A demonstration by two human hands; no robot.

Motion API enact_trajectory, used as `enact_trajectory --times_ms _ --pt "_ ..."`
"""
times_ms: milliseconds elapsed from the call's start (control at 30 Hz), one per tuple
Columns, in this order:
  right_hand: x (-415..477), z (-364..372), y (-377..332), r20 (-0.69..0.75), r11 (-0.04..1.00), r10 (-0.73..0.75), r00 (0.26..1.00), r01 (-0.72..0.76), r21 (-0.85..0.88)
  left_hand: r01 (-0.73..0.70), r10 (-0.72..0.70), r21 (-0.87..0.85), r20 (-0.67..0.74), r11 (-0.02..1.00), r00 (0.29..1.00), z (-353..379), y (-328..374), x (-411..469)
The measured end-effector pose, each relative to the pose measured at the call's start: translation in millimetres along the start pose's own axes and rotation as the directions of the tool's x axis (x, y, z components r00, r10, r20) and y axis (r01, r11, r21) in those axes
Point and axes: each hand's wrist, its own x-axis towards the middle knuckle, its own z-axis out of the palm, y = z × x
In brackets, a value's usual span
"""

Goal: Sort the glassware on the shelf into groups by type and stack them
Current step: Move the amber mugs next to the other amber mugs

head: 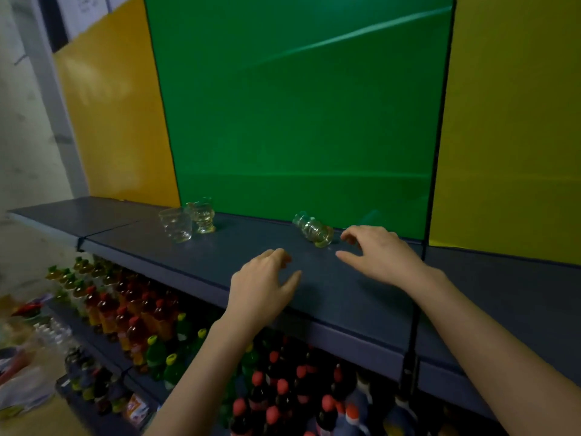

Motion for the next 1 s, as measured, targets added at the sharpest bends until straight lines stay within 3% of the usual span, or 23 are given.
enact_trajectory --times_ms 233,500,833,1000 --pt "55.8 8.6 37.3 -0.071 0.956 0.275 0.959 -0.280 -0.085 -0.003 0.012 -0.119 0.072 0.993 0.997 42.7 -24.8 68.0" --pt "99.5 24.8 53.8 0.038 0.772 0.633 0.774 -0.627 -0.103 0.072 -0.041 -0.164 0.184 0.984 0.982 77.3 -38.0 126.5" --pt "141.4 45.7 44.7 0.085 0.640 0.767 0.636 -0.767 -0.036 0.188 -0.084 -0.245 0.380 0.951 0.921 94.9 -58.3 182.4" --pt "150.7 56.3 40.0 0.080 0.635 0.772 0.631 -0.772 -0.039 0.221 -0.080 -0.272 0.449 0.937 0.890 108.2 -57.8 197.3"
